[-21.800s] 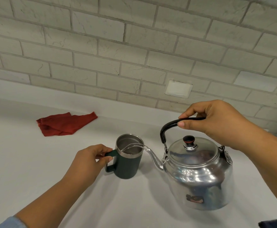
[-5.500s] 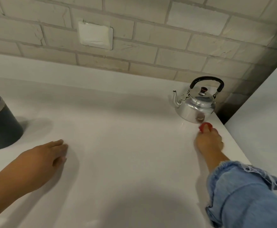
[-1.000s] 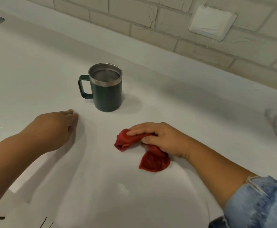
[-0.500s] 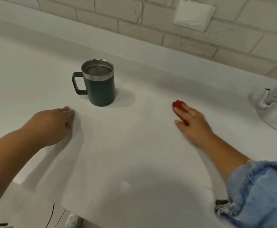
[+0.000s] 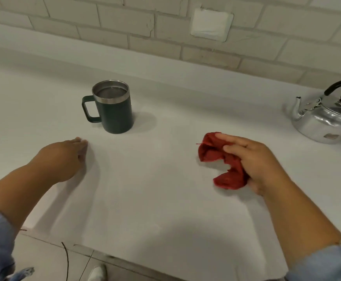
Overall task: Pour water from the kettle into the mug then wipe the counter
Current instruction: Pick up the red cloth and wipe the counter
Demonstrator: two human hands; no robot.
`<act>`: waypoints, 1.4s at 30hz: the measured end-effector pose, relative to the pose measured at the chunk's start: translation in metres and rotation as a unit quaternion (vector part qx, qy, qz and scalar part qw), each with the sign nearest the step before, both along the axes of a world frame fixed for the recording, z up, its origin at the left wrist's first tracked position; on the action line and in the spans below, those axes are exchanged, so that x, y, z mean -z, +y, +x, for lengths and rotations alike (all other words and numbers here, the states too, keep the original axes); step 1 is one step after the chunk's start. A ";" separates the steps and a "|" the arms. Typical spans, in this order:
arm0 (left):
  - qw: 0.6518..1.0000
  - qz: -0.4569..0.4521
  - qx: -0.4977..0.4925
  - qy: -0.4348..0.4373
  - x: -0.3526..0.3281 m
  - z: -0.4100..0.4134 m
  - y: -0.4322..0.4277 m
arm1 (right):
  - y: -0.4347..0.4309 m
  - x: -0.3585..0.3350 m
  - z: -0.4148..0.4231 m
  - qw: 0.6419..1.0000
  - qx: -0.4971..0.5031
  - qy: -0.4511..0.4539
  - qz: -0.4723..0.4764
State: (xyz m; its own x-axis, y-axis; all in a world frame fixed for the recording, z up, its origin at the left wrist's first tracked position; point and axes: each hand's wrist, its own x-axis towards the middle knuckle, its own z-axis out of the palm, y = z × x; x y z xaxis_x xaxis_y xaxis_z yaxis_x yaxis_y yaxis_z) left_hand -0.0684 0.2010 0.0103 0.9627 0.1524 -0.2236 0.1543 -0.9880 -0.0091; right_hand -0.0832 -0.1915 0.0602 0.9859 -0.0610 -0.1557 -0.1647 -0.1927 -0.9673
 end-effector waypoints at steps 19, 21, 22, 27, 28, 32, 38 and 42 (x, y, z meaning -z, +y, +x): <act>0.998 -0.009 0.031 -0.046 0.044 0.023 0.037 | 0.043 0.078 -0.108 0.894 0.014 -0.004 -0.447; 0.999 -0.011 0.028 -0.032 0.030 0.016 0.027 | 0.064 0.076 -0.103 0.906 -0.022 -0.029 -0.422; 0.999 -0.012 0.031 -0.023 0.023 0.013 0.022 | 0.067 0.073 -0.098 0.924 -0.025 -0.032 -0.381; 0.999 -0.005 0.044 -0.018 0.008 0.001 0.015 | 0.027 0.048 -0.079 0.958 0.067 -0.083 -0.265; 0.998 -0.004 0.052 -0.025 0.008 0.000 0.013 | 0.011 0.049 -0.080 0.943 0.081 -0.077 -0.314; 0.994 0.002 0.095 -0.046 0.002 0.000 0.020 | 0.014 0.069 -0.096 0.870 0.047 0.022 -0.490; 0.975 -0.171 0.117 -0.082 0.002 -0.009 0.047 | 0.125 0.085 -0.094 0.842 0.018 -0.020 -0.538; 0.963 -0.189 0.145 -0.125 0.004 -0.018 0.081 | 0.200 0.085 -0.073 0.851 0.015 -0.036 -0.524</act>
State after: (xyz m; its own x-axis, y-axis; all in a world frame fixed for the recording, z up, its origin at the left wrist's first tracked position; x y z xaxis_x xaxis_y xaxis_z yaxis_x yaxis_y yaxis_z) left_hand -0.0866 0.2820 0.0060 0.9835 -0.1778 0.0337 -0.1778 -0.9151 0.3620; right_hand -0.1560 0.0082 -0.0251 0.9860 -0.1548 0.0618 -0.1323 -0.9523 -0.2749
